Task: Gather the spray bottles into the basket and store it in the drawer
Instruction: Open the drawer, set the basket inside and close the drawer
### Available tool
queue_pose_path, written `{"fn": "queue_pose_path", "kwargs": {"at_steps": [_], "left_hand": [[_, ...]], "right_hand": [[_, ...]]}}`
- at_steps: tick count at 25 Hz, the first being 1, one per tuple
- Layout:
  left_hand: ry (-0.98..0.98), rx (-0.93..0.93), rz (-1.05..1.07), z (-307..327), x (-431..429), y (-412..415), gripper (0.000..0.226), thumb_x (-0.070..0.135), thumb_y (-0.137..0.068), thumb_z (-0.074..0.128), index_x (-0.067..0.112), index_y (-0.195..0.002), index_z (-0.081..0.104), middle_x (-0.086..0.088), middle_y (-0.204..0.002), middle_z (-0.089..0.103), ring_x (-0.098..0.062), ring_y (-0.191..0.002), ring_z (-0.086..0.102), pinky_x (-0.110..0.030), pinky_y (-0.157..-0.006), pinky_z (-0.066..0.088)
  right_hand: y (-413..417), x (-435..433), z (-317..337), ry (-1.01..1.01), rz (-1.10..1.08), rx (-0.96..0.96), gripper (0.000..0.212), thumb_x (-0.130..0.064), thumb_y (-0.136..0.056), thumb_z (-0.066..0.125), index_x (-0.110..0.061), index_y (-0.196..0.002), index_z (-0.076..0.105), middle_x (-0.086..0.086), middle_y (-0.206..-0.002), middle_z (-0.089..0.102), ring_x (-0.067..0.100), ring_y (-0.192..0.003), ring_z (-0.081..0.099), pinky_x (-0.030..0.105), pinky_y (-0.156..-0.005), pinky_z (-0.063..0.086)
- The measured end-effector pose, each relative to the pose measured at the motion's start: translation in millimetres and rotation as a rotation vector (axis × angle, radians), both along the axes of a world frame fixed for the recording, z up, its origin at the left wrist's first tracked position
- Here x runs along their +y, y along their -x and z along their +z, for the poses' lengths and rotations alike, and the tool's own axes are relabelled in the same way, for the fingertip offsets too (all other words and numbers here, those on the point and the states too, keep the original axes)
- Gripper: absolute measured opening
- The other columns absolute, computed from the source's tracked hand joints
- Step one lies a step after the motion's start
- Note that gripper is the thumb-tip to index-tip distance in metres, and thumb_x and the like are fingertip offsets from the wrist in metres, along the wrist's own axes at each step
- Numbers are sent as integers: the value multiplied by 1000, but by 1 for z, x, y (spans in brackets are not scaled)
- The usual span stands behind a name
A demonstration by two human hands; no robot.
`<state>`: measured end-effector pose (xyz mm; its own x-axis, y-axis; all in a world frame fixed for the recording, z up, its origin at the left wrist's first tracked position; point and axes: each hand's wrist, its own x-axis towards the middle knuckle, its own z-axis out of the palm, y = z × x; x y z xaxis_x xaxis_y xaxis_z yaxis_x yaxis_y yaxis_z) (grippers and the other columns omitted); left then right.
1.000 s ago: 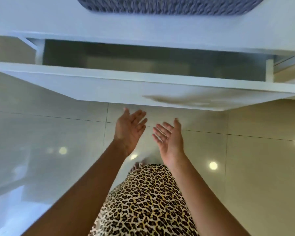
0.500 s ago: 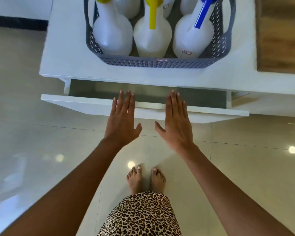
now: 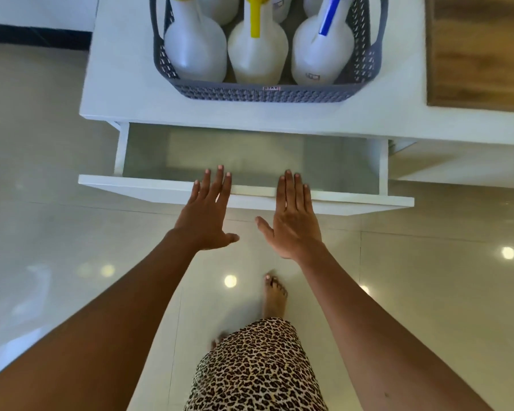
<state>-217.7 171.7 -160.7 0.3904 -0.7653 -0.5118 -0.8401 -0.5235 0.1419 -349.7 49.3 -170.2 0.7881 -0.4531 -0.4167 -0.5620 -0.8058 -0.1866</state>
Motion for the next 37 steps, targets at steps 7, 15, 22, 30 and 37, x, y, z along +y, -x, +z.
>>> {"fn": "queue_pose_path", "kwargs": {"at_steps": [7,15,22,30,37], "left_hand": [[-17,75,-25,2,59,53,123,54,-69,67,10,-141,-21,-13,-152,-27,-34,-140,-23,-43,-115,-8],[-31,101,-12,4,116,112,119,53,-71,66,12,-142,-20,-10,-153,-25,-31,-141,-22,-41,-114,-11],[4,125,33,-3,164,162,119,51,-70,65,19,-132,-32,-6,-142,-39,-28,-133,-34,-40,-110,-16],[-27,128,38,-1,162,164,115,46,-73,64,12,-140,-23,-10,-144,-36,-30,-133,-33,-42,-111,-14],[-69,240,93,42,151,131,106,52,-81,52,6,-140,-22,-10,-146,-34,-30,-140,-24,-41,-115,-10]], "right_hand": [[55,59,1,-10,-4,46,77,-45,-96,27,1,-141,-15,20,-155,-14,32,-143,-16,41,-116,-13],[111,117,7,-63,-25,150,80,-48,-95,26,-1,-139,-22,18,-154,-19,32,-141,-21,41,-115,-14],[156,161,-1,-95,-44,176,77,-43,-96,24,-5,-129,-34,12,-140,-39,28,-128,-38,42,-112,-20],[154,164,-1,-103,-51,193,83,-43,-94,31,-4,-132,-32,15,-147,-35,31,-132,-35,43,-113,-18],[132,153,61,-128,-130,-145,71,-22,-94,43,-1,-144,-3,17,-156,0,27,-144,-5,39,-120,1]]}}
